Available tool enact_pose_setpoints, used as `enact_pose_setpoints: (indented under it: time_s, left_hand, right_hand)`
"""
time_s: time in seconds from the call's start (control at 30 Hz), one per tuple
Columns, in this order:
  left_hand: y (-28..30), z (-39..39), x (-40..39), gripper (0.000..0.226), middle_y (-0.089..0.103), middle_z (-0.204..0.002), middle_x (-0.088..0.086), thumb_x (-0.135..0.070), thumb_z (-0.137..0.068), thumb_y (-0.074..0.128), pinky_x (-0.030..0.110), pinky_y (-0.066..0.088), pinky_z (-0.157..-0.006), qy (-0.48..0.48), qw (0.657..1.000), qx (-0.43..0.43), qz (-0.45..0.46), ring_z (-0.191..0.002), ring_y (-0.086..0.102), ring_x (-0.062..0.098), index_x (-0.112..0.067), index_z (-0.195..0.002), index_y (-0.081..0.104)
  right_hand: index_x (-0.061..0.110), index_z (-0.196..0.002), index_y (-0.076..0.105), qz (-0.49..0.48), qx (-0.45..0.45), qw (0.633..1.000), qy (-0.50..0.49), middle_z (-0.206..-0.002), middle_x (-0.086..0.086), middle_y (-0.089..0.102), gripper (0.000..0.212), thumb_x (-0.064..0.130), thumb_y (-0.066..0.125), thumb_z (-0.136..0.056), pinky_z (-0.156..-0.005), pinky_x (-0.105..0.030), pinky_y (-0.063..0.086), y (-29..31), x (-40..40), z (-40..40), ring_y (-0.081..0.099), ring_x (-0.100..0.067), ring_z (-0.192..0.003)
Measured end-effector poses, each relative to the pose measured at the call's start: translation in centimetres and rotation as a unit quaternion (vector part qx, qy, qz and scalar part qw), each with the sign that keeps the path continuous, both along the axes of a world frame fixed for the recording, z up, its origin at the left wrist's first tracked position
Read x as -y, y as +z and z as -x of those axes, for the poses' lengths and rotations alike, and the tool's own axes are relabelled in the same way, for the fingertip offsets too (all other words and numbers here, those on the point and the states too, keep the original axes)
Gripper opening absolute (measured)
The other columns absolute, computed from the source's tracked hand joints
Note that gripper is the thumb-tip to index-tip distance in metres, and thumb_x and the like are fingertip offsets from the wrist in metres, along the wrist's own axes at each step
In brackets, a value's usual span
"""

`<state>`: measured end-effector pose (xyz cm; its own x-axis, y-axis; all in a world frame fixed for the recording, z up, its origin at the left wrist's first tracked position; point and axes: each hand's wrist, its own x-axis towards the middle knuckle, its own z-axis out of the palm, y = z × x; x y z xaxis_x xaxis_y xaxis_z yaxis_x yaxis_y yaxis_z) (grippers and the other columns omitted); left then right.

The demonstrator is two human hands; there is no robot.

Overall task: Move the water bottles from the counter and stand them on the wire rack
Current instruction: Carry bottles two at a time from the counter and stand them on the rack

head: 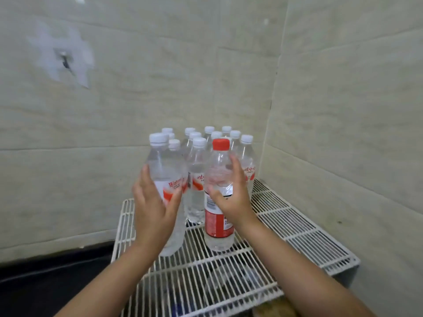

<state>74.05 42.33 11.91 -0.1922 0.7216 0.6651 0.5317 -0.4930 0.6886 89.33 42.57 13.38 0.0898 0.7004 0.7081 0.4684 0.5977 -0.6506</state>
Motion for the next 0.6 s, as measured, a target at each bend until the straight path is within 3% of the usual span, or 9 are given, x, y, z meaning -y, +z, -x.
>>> enact_pose_setpoints:
  time_s: [0.07, 0.13, 0.23, 0.33, 0.43, 0.6]
  left_hand:
    - [-0.4, -0.4, -0.1, 0.081, 0.029, -0.138, 0.024, -0.024, -0.082, 0.063, 0.036, 0.034, -0.086, 0.025, 1.000, 0.007, -0.009, -0.116, 0.036, 0.022, -0.014, -0.142, 0.011]
    - [-0.8, -0.9, 0.0, 0.081, 0.028, -0.139, 0.023, -0.024, -0.082, 0.062, 0.035, 0.033, -0.087, 0.041, 0.999, 0.004, -0.011, -0.112, 0.030, 0.013, -0.013, -0.143, 0.010]
    - [-1.5, -2.0, 0.2, 0.079, 0.029, -0.137, 0.027, -0.020, -0.082, 0.063, 0.036, 0.033, -0.087, 0.059, 0.998, -0.011, -0.017, -0.112, 0.029, 0.016, -0.007, -0.142, 0.012]
    - [-2.3, -2.9, 0.1, 0.076, 0.030, -0.133, 0.029, -0.017, -0.083, 0.062, 0.034, 0.033, -0.085, 0.065, 0.998, -0.017, -0.003, -0.112, 0.040, 0.028, -0.004, -0.141, 0.014]
    - [-2.9, -3.5, 0.2, 0.076, 0.025, -0.136, 0.024, -0.022, -0.084, 0.060, 0.032, 0.035, -0.087, 0.055, 0.998, -0.005, 0.019, -0.117, 0.041, 0.032, -0.009, -0.142, 0.012]
    - [-2.6, -3.0, 0.4, 0.081, 0.028, -0.133, 0.017, -0.025, -0.081, 0.064, 0.029, 0.036, -0.083, 0.037, 0.999, -0.013, 0.023, -0.104, 0.042, 0.016, -0.020, -0.141, 0.009]
  right_hand:
    - [0.041, -0.125, 0.014, -0.001, 0.014, 0.999, 0.035, -0.125, 0.032, 0.019, 0.069, 0.031, 0.060, -0.074, -0.092, 0.009, 0.016, -0.6, -0.5, -0.5, 0.022, 0.023, -0.118]
    - [0.040, -0.125, 0.014, -0.002, 0.028, 0.998, 0.064, -0.125, 0.032, 0.017, 0.068, 0.027, 0.060, -0.076, -0.092, 0.010, 0.014, -1.5, -0.8, -0.6, 0.019, 0.026, -0.117]
    - [0.045, -0.123, 0.015, 0.003, 0.025, 0.994, 0.105, -0.126, 0.032, 0.016, 0.069, 0.020, 0.062, -0.079, -0.092, 0.010, 0.015, -2.5, -1.3, -0.8, 0.019, 0.026, -0.118]
    - [0.049, -0.122, 0.015, 0.012, 0.011, 0.992, 0.124, -0.128, 0.034, 0.013, 0.074, 0.010, 0.063, -0.082, -0.093, 0.011, 0.013, -2.6, -1.7, -1.4, 0.012, 0.032, -0.117]
    - [0.050, -0.121, 0.016, 0.031, -0.005, 0.991, 0.129, -0.128, 0.037, 0.014, 0.074, 0.009, 0.063, -0.082, -0.095, 0.008, 0.017, -2.5, -1.9, -1.8, 0.020, 0.016, -0.123]
    - [0.054, -0.121, 0.015, 0.101, 0.008, 0.982, 0.158, -0.126, 0.030, 0.023, 0.073, 0.020, 0.065, -0.080, -0.099, -0.023, 0.026, -1.5, -1.8, -2.2, 0.024, 0.000, -0.124]
